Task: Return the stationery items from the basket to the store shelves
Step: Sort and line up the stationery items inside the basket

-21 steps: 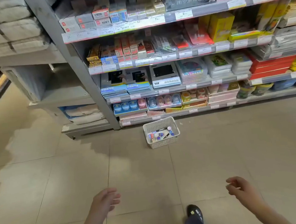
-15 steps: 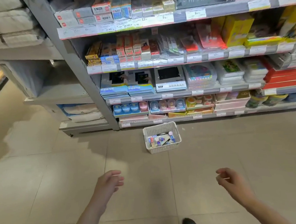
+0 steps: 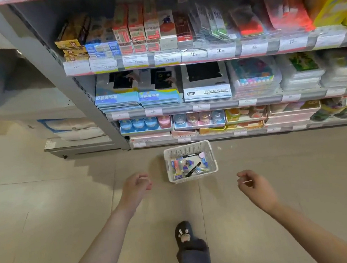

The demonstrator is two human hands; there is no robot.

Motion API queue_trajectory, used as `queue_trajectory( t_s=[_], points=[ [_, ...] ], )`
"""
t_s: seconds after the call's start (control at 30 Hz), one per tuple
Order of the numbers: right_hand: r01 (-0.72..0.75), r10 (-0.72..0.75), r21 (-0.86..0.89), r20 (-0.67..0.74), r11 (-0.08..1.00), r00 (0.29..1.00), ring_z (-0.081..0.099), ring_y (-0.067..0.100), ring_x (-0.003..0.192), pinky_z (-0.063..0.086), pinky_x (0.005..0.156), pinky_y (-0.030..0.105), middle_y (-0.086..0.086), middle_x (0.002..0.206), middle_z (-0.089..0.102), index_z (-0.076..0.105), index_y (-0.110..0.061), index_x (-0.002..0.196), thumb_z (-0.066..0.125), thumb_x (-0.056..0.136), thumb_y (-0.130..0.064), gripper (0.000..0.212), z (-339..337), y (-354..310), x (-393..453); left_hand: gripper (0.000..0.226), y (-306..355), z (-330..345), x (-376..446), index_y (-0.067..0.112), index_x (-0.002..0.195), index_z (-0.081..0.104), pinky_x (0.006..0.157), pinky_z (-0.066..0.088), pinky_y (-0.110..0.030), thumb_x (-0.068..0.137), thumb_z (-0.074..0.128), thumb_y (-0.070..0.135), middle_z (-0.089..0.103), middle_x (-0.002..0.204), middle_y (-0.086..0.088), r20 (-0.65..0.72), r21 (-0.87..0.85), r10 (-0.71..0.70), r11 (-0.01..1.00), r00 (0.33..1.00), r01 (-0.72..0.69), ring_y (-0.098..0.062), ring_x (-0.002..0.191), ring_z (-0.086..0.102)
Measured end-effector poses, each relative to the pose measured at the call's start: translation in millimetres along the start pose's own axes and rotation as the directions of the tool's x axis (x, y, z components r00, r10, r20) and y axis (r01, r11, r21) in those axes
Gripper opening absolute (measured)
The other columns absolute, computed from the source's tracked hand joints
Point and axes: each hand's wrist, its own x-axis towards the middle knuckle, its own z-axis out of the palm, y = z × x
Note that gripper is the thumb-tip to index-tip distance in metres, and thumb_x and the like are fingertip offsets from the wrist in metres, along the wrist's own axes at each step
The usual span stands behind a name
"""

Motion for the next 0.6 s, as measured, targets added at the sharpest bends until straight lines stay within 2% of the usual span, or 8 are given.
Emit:
queue_trajectory(
  t_s=[0.07,0.13,0.2,0.3,0.4,0.5,0.6],
  points=[
    [-0.002,0.002,-0.015,0.005,1.000,1.000,0.057,0.020,0.071,0.042,0.060,0.010,0.001,0.081,0.058,0.057,-0.014,0.097,0.056,0.084,0.003,0.021,11,-3,33,0.019,1,6,35,0.021,0.085,0.057,0.065,0.044,-0.026,0.067,0.055,0.024,0.067,0.083,-0.009,0.025,0.028,-0.009,1.000,1.000,0.008,-0.022,0.075,0.063],
    [-0.010,0.010,-0.028,-0.005,1.000,1.000,0.056,0.020,0.070,0.042,0.061,0.008,0.002,0.082,0.057,0.057,-0.013,0.097,0.056,0.084,0.003,0.021,22,-5,63,0.013,-2,15,68,0.020,0.088,0.057,0.063,0.042,-0.024,0.078,0.057,0.011,0.067,0.084,-0.010,0.049,0.066,-0.012,0.998,0.999,0.009,-0.022,0.077,0.062],
    [-0.004,0.003,-0.036,-0.018,0.999,1.000,0.055,0.021,0.071,0.042,0.060,0.008,0.003,0.083,0.057,0.056,-0.013,0.097,0.056,0.084,0.003,0.021,33,-3,92,0.016,-5,25,100,0.020,0.086,0.057,0.063,0.043,-0.025,0.081,0.055,0.005,0.067,0.081,-0.011,0.038,0.089,-0.011,0.996,0.999,0.007,-0.025,0.077,0.061],
    [0.023,-0.023,-0.046,-0.003,0.999,1.000,0.056,0.020,0.075,0.043,0.063,0.016,0.000,0.085,0.057,0.055,-0.015,0.098,0.057,0.086,0.000,0.020,49,4,138,0.022,-21,43,149,0.023,0.084,0.056,0.074,0.049,-0.033,0.062,0.056,0.022,0.067,0.083,-0.015,0.022,0.130,-0.009,0.991,1.000,0.006,-0.032,0.081,0.064],
    [0.032,-0.032,-0.057,0.007,0.998,0.999,0.057,0.018,0.081,0.042,0.072,0.023,0.001,0.092,0.057,0.056,-0.014,0.107,0.057,0.087,-0.001,0.024,71,29,189,0.031,-51,64,203,0.023,0.092,0.057,0.079,0.050,-0.037,0.061,0.059,0.024,0.068,0.089,-0.016,-0.017,0.190,-0.005,0.982,1.000,0.008,-0.033,0.087,0.065],
    [0.040,-0.040,-0.073,0.011,0.997,0.999,0.057,0.019,0.086,0.042,0.077,0.024,0.004,0.101,0.058,0.056,-0.006,0.119,0.056,0.087,0.001,0.033,99,69,245,0.027,-86,89,257,0.017,0.103,0.058,0.069,0.042,-0.024,0.078,0.064,0.009,0.068,0.089,-0.008,-0.070,0.237,0.038,0.971,0.997,-0.020,-0.022,0.084,0.062],
    [0.054,-0.053,-0.099,0.008,0.994,0.999,0.056,0.018,0.091,0.042,0.081,0.023,0.008,0.111,0.059,0.054,-0.004,0.124,0.056,0.087,0.001,0.037,126,112,296,0.036,-126,116,309,0.004,0.114,0.054,0.054,0.037,-0.007,0.079,0.062,-0.003,0.060,0.078,-0.003,-0.112,0.231,0.073,0.972,0.991,-0.045,-0.012,0.067,0.052]
  ],
)
